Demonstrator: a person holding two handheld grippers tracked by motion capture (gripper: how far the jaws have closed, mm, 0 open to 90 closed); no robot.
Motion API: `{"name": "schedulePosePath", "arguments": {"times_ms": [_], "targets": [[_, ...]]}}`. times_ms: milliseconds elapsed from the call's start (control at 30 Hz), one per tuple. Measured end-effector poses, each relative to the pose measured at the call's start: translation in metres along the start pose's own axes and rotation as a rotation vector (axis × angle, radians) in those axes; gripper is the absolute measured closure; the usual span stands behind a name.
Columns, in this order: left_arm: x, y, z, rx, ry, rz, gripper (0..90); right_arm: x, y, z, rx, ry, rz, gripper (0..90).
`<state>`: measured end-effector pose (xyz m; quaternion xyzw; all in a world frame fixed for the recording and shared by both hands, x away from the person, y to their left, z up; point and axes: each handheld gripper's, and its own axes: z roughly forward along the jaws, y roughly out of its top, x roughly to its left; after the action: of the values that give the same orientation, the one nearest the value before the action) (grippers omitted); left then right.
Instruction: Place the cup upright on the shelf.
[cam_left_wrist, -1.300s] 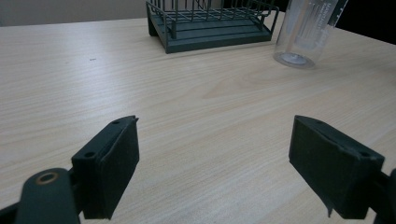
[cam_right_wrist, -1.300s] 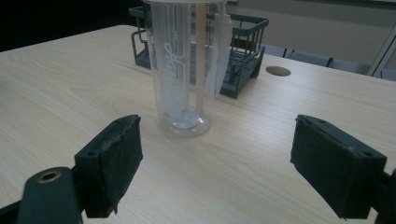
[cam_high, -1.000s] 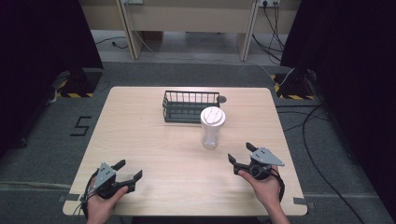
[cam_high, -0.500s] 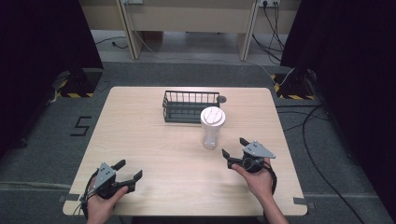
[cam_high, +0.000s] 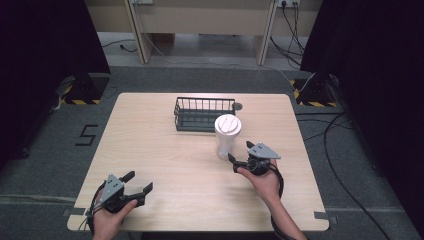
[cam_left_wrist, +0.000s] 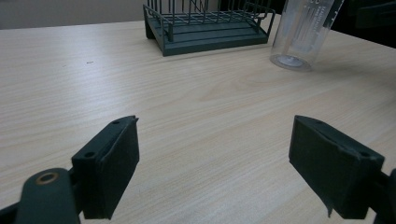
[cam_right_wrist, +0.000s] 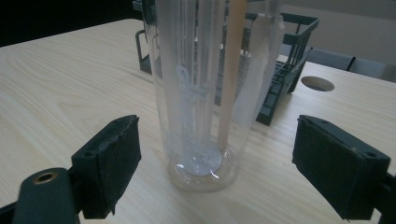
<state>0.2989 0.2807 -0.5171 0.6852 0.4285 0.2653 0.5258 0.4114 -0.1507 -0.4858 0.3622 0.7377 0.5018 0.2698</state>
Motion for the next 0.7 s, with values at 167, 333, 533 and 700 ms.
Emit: {"name": "schedulePosePath", "arguments": {"times_ms": [167,333,533,700], "targets": [[0.000,0.000,0.000,-0.004,-0.002,-0.003,15.7,0.001,0.002,0.025,0.009,0.004,0.009,14.9],[0.000,0.000,0.000,-0.002,-0.006,0.002,15.7,-0.003,0.001,0.041,0.014,0.011,0.041,12.8],[0.000,0.001,0.000,-0.004,-0.011,0.000,15.7,-0.002,0.004,0.058,-0.002,0.016,0.021,12.5],[-0.001,0.001,0.000,-0.007,-0.014,0.000,15.7,-0.001,0.009,0.066,-0.026,0.014,-0.005,17.7]]}}
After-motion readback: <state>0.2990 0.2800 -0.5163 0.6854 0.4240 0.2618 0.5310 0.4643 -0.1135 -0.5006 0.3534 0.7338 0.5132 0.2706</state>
